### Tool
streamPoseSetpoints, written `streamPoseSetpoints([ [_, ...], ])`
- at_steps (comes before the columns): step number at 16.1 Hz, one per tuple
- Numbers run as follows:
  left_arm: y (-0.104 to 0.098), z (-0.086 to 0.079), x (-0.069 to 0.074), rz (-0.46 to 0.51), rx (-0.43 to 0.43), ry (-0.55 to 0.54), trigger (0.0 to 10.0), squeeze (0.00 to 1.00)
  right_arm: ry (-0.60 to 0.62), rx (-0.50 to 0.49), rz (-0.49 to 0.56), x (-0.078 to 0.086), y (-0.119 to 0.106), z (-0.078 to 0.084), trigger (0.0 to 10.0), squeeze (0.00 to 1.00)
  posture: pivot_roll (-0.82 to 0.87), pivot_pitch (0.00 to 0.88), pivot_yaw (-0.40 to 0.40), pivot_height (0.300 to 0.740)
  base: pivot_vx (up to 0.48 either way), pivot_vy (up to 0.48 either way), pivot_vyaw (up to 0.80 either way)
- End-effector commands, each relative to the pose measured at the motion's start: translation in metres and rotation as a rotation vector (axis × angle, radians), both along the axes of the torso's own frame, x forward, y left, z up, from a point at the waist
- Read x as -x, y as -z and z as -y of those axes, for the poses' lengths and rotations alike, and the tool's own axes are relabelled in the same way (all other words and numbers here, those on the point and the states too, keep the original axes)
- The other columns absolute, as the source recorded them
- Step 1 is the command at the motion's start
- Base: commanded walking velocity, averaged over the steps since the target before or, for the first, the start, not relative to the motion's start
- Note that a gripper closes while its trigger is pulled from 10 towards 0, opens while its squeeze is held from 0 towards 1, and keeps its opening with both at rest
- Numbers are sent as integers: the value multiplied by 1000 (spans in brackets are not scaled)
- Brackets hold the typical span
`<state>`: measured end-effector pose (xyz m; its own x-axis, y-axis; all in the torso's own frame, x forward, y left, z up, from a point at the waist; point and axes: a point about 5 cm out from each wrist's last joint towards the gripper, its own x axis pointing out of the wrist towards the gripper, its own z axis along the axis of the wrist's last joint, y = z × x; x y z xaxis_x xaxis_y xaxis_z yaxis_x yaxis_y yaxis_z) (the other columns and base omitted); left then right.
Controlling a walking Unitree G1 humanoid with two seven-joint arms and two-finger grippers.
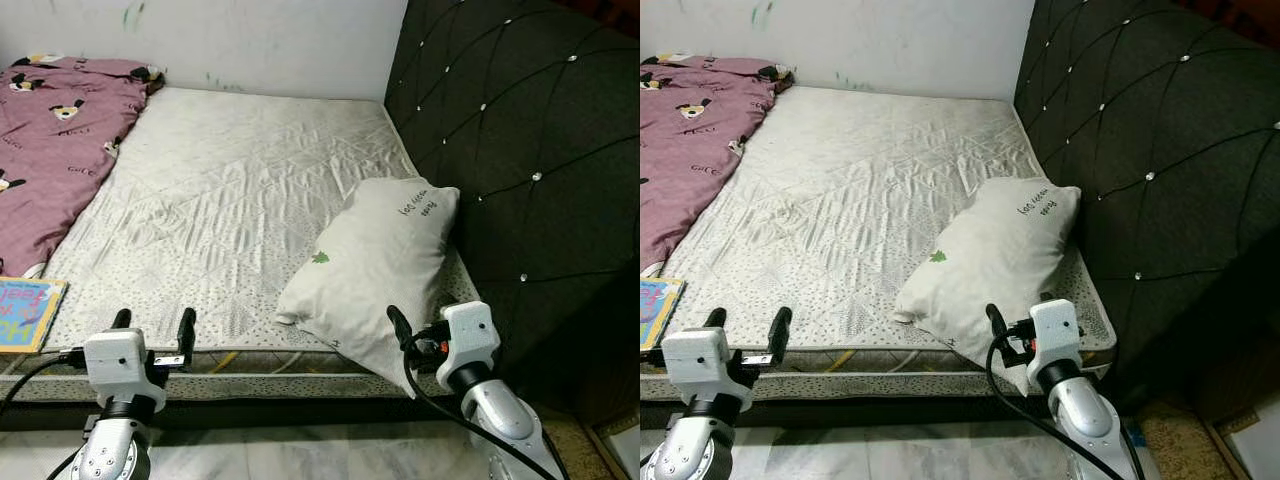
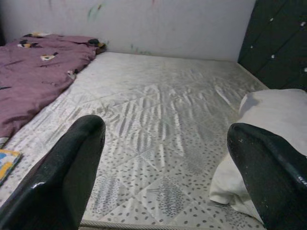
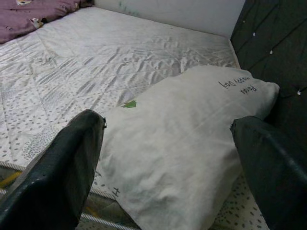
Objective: Clean up the room
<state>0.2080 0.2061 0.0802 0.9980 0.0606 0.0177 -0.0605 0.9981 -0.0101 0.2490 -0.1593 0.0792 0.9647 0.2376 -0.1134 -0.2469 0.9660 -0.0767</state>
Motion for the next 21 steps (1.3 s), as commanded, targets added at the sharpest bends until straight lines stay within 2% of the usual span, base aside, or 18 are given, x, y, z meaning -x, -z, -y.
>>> streamPoseSetpoints([
  [1,-3,2,0,8,-3,18,10000,0,-11,15,8,-1,-3,0,10000,0,21,30,-75,740,259,0,0],
  [21,-1,7,-3,1,-3,53,10000,0,-37,18,14,-8,-5,-5,10000,0,20,27,-82,740,311,0,0],
])
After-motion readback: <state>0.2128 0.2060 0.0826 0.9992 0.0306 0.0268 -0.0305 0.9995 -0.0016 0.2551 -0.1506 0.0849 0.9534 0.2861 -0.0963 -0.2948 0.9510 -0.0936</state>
